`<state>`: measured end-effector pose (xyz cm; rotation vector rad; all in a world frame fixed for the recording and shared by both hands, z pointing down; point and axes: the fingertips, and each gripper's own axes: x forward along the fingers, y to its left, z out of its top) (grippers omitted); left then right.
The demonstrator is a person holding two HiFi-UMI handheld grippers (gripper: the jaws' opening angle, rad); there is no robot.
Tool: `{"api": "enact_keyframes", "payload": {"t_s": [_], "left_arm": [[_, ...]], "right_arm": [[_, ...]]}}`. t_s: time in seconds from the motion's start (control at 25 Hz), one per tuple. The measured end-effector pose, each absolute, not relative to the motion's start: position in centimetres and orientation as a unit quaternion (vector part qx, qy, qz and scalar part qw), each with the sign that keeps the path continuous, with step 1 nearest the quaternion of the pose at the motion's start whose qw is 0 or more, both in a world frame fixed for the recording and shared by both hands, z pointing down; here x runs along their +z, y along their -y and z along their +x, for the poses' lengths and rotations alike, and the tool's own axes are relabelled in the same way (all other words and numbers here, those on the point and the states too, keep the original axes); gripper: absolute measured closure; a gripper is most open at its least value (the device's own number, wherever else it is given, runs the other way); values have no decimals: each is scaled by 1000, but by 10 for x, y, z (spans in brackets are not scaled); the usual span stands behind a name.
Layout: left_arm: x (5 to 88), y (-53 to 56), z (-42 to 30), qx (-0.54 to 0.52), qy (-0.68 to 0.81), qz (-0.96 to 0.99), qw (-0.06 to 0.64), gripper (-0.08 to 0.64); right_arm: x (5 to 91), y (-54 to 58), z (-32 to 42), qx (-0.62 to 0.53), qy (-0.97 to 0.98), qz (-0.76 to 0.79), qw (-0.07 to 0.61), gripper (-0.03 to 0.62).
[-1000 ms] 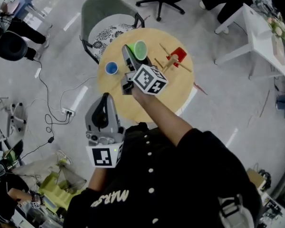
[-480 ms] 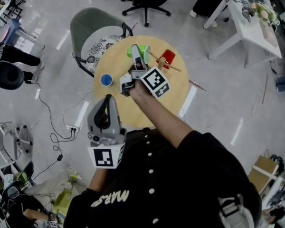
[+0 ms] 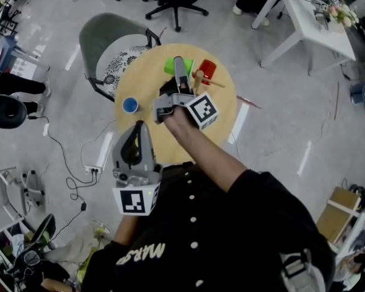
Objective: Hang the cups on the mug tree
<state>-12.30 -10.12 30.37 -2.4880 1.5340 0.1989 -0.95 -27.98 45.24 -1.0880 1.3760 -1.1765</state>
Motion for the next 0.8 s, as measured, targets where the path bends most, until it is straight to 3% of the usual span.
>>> {"api": "enact_keyframes", "payload": {"t_s": [0.36,0.48,0.8], "left_arm": [[308,100,-108,67,-515,-849,102,566],[308,100,-104,66,-514,-849,102,566],[309,96,-99,63,-518,-847,100,566]], "right_arm": [[454,273,1,-485,-564,-417,522,299],[456,273,-1,-499,-561,-402,524,252],[454,268,-14,-524,-559,-368,527,262]]}}
